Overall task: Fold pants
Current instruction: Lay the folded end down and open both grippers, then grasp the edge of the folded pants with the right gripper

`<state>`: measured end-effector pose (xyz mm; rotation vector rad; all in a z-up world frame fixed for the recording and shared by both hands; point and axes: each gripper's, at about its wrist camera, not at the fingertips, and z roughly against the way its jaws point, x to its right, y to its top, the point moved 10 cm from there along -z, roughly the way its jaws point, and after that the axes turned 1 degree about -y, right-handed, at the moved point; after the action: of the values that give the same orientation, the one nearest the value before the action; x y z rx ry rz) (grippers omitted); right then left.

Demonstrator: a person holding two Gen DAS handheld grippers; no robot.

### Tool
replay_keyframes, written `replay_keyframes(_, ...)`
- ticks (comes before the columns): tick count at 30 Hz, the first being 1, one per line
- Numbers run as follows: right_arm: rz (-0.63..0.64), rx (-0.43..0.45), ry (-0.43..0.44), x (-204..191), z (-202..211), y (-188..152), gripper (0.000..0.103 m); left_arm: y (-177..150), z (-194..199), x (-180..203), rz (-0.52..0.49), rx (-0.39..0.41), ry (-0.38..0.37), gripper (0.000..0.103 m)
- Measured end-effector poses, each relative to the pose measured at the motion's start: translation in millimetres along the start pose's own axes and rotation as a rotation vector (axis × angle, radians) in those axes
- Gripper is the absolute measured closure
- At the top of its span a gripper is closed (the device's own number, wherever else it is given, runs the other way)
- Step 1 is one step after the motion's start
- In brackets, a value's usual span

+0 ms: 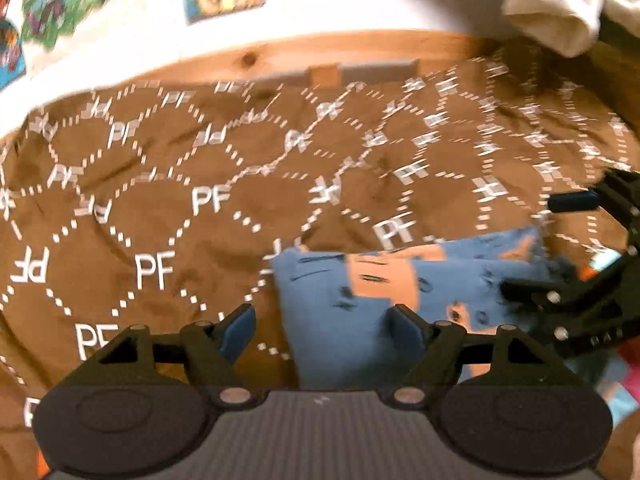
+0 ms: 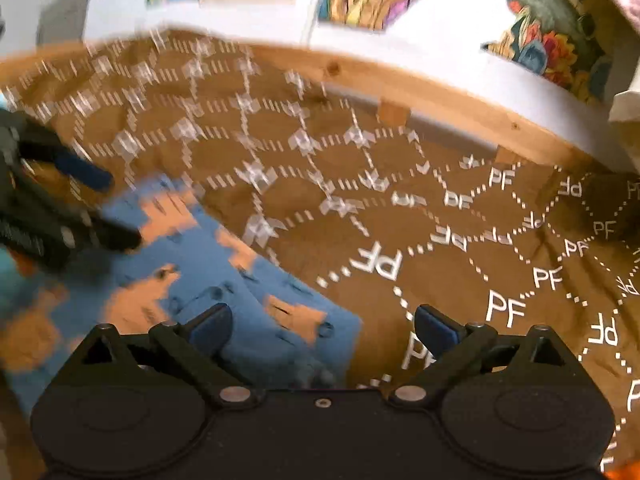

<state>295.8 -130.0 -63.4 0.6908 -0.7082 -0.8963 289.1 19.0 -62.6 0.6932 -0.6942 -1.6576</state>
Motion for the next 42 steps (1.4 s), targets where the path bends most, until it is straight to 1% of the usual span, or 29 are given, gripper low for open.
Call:
replay_keyframes(1, 0.010, -0.014, -0.004, 1, -8, -3, 0.003, -1, -4, -3, 0.014, -0.009, -0.003, 0.021)
replay_keyframes(3, -0.020, -0.014, 0.005, 5, -10, -5, 0.002, -4, -6, -9, 0.052, -0.014, -0.020, 0.019)
replay_keyframes(5, -0.033, 0.010, 0.004, 7, -1, -1, 0.002, -4, 0, -11, 0.069, -0.005, -0.019, 0.019)
replay_keyframes(7, -0.023, 0.034, -0.013, 7, 11, 2, 0.002, -3, 8, -13, 0.071, 0.000, 0.002, 0.019)
replay_keyframes(9, -0.033, 0.053, -0.001, 5, 25, 2, 0.002, -4, 18, -13, 0.079, 0.003, 0.006, 0.017)
replay_keyframes(11, -0.041, 0.057, 0.019, -1, 39, 0, 0.002, -8, 26, -10, 0.094, -0.001, -0.008, 0.015)
replay_keyframes(13, -0.039, 0.044, 0.025, -8, 48, -6, 0.001, -14, 30, -7, 0.099, -0.018, -0.010, 0.015)
replay_keyframes(16, -0.024, -0.001, 0.023, -17, 55, -21, 0.001, -30, 33, -2, 0.084, -0.051, -0.003, 0.014)
replay_keyframes(20, 0.014, -0.069, -0.008, -23, 50, -48, 0.001, -49, 26, -1, 0.078, -0.100, 0.020, 0.011)
replay_keyframes(23, -0.046, -0.065, 0.001, -20, 55, -51, 0.001, -50, 28, -7, 0.116, -0.102, 0.016, 0.009)
replay_keyframes(27, -0.058, -0.036, -0.017, -17, 67, -45, 0.001, -49, 38, -9, 0.133, -0.094, 0.021, 0.008)
replay_keyframes(29, -0.068, -0.037, -0.019, -17, 71, -46, 0.001, -51, 45, -8, 0.133, -0.085, 0.017, 0.007)
replay_keyframes(33, -0.092, -0.085, -0.012, -18, 66, -61, 0.001, -65, 52, -4, 0.126, -0.096, 0.023, 0.005)
replay_keyframes(36, -0.155, -0.094, -0.002, -16, 66, -66, 0.001, -84, 55, -4, 0.130, -0.118, 0.031, 0.001)
replay_keyframes(38, -0.179, -0.097, 0.002, -15, 67, -69, 0.001, -94, 57, -4, 0.139, -0.126, 0.026, 0.001)
replay_keyframes(42, -0.197, -0.102, 0.007, -15, 71, -73, 0.001, -102, 63, -9, 0.176, -0.129, 0.005, 0.001)
